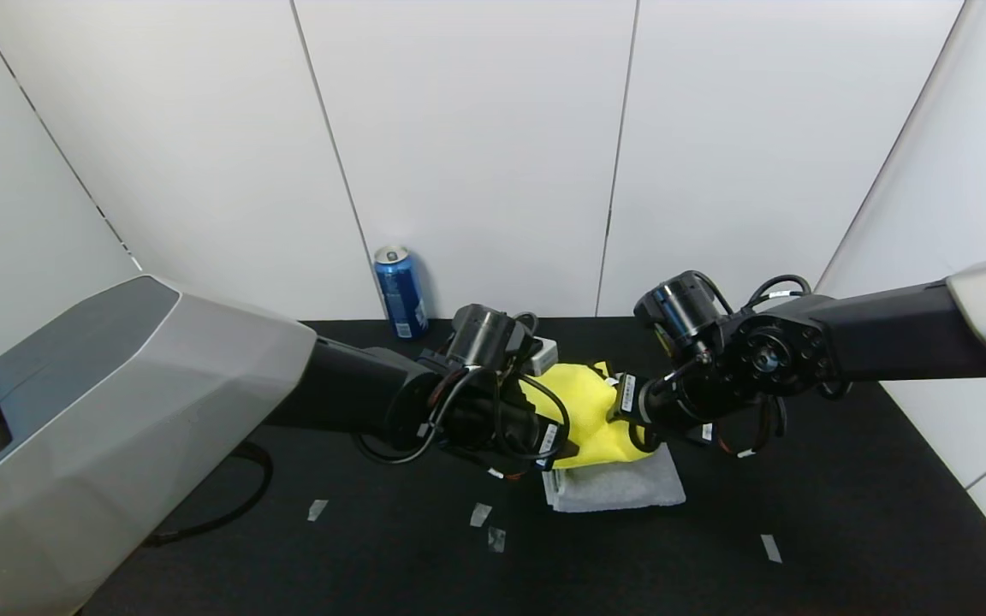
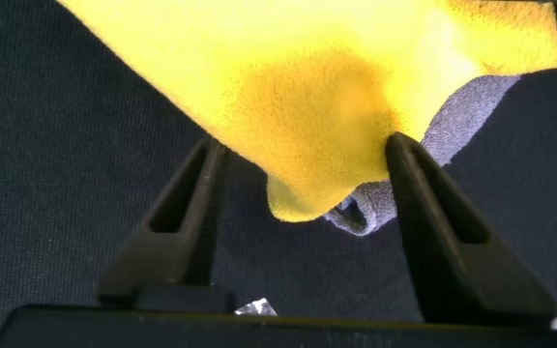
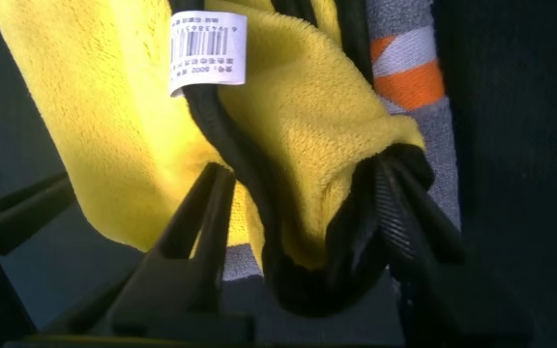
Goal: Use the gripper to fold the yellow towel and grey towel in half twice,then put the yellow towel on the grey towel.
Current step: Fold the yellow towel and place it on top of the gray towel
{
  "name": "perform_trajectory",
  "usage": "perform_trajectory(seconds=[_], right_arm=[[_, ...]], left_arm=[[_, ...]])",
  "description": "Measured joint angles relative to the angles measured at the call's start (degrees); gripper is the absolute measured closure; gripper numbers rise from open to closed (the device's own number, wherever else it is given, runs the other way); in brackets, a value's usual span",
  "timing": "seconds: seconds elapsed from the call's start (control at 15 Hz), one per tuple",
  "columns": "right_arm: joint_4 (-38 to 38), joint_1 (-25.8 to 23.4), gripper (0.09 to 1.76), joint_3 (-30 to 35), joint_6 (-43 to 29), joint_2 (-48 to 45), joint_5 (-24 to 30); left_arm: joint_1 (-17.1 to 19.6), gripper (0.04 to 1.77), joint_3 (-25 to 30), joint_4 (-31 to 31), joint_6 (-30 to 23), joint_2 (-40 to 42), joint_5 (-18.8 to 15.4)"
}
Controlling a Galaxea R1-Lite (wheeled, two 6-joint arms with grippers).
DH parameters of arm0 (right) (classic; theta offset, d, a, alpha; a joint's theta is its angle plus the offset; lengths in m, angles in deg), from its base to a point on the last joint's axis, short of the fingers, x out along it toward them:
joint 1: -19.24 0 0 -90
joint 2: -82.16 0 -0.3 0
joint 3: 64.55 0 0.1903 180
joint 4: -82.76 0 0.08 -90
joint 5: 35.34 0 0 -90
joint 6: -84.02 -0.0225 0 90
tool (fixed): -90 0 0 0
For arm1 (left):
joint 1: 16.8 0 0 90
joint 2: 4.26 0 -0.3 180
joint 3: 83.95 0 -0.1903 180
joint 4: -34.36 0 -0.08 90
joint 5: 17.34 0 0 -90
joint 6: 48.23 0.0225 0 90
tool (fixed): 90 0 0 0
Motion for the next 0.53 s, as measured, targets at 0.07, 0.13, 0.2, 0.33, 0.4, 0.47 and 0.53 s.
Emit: perform_trajectory(seconds=[0.07, 0.13, 0.2, 0.33, 0.4, 0.47, 0.53], right_arm=[[-0.02, -0.15, 0.7, 0.0, 0.05, -0.2, 0.04], [-0.11, -0.26, 0.64, 0.02, 0.07, -0.49, 0.02], [-0.26, -0.32, 0.58, 0.09, 0.09, -0.9, 0.0], [-0.48, -0.43, 0.48, 0.09, 0.09, -1.99, 0.04], [-0.52, -0.43, 0.44, 0.11, 0.09, -2.65, 0.04], [-0.59, -0.45, 0.41, 0.15, 0.09, -3.36, 0.04], [-0.59, -0.48, 0.37, 0.2, 0.09, -4.18, 0.06]], left_arm=[[0.02, 0.57, 0.0, 0.02, -0.05, 0.13, 0.0], [0.06, 0.51, -0.02, 0.02, -0.09, 0.33, 0.05], [0.2, 0.46, -0.02, -0.02, -0.16, 0.62, 0.06], [0.72, 0.38, -0.02, -0.1, -0.22, 1.4, 0.05], [0.91, 0.35, 0.02, -0.07, -0.24, 1.76, 0.05], [1.08, 0.32, 0.3, 0.0, -0.24, 2.19, 0.05], [1.22, 0.29, 0.57, 0.04, -0.2, 2.63, 0.06]])
